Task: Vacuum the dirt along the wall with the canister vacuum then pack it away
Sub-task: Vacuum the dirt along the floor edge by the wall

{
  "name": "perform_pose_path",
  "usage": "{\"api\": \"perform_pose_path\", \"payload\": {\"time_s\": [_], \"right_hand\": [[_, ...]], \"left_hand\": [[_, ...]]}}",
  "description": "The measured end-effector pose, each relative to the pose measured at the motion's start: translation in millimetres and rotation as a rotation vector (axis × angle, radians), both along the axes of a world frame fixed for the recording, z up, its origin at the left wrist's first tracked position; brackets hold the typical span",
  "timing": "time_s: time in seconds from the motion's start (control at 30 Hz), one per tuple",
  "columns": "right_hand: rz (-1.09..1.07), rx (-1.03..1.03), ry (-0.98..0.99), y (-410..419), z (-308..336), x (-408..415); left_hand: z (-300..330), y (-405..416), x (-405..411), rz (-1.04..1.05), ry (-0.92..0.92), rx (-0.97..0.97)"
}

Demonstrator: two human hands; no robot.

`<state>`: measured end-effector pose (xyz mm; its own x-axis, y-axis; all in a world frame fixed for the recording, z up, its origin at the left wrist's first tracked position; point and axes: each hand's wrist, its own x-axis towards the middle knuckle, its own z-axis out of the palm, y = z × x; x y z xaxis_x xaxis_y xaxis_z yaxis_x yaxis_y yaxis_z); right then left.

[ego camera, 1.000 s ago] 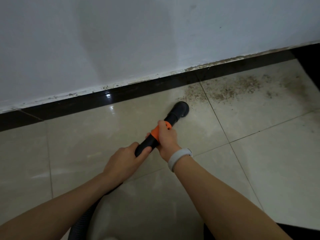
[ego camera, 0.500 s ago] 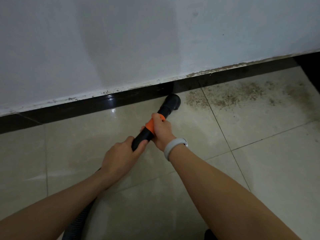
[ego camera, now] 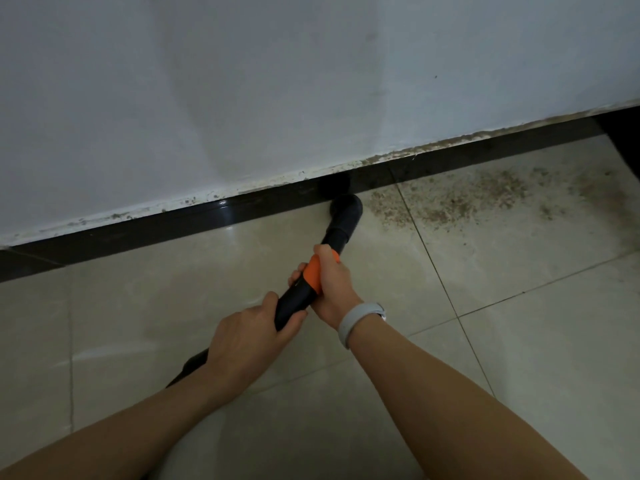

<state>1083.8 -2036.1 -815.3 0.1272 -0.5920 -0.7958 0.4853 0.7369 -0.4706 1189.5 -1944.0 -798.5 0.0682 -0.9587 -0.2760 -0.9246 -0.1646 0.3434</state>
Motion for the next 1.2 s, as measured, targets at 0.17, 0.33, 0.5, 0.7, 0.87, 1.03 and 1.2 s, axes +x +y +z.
{"api": "perform_pose_path", "payload": {"time_s": [0.17, 0.33, 0.5, 0.7, 0.87, 1.03, 1.2], "right_hand": [[0.104, 0.027, -0.062, 5, 3, 21], [0.083, 0.02, -0.043, -2, 7, 16], [0.019, 0.024, -0.056, -29, 12, -20], [-0.046, -0.011, 0.089, -68, 14, -80], [-0.072, 0.006, 0.082, -71, 18, -99], [-0.043, 0.053, 0.086, -50, 19, -57], [0.063, 0.071, 0.156, -33, 21, -7]], "left_hand": [[8, 5, 29, 0.067, 0.065, 0.114], [10, 0, 20, 0.053, 0.062, 0.093], [8, -32, -10, -0.012, 0.021, 0.022], [7, -74, -70, -0.073, 0.121, 0.023], [7, -74, -85, -0.09, 0.165, -0.005], [4, -54, -45, -0.034, 0.177, 0.022], [0, -30, 0, 0.116, 0.2, 0.048]]}}
